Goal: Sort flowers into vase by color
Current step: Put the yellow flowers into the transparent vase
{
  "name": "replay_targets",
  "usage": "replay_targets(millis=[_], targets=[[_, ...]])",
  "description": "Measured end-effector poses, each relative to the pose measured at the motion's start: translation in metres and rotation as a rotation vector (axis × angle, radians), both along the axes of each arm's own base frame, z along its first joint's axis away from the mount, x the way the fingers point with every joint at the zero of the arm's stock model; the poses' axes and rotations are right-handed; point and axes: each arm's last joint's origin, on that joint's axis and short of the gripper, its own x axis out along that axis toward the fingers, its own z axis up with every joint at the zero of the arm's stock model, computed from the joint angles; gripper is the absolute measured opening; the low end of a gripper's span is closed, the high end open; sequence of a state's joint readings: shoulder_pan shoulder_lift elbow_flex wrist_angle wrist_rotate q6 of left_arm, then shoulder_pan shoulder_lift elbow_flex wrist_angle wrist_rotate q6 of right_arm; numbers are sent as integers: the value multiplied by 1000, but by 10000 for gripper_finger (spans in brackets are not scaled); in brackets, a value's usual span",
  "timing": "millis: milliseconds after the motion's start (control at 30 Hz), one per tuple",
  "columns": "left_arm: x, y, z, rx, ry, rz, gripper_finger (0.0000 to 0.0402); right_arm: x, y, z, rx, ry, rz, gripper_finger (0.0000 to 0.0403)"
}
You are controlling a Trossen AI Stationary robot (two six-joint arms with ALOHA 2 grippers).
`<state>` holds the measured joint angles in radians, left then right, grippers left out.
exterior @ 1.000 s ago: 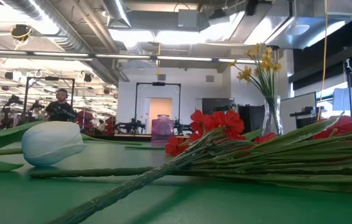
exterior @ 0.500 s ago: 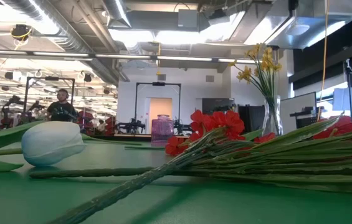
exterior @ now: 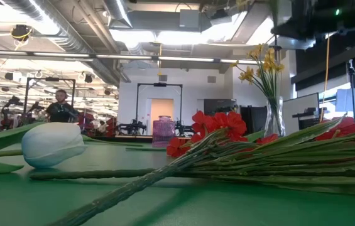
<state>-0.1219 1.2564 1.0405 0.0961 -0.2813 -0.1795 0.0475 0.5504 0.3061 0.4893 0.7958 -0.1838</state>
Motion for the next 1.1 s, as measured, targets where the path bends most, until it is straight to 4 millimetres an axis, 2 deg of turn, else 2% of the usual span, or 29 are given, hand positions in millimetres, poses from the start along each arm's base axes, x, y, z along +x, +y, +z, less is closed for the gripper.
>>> replay_targets(millis=[267, 500, 800, 933, 1100], targets=[[0, 1, -2, 9, 21, 23, 146, -4, -17, -22, -2, 52, -120, 8], [-1, 1, -5, 13, 47, 24, 146, -6, -30, -33, -7, 81, -143, 8], [0, 6, -6, 15, 60, 45, 146, -13, -46, -58, 64, 70, -139, 8], [4, 10, -11, 11, 79, 59, 146, -16, -51, -63, 67, 55, -136, 8], [14, 13, -23, -4, 118, 73, 146, -19, -56, -60, 44, 29, -131, 8]])
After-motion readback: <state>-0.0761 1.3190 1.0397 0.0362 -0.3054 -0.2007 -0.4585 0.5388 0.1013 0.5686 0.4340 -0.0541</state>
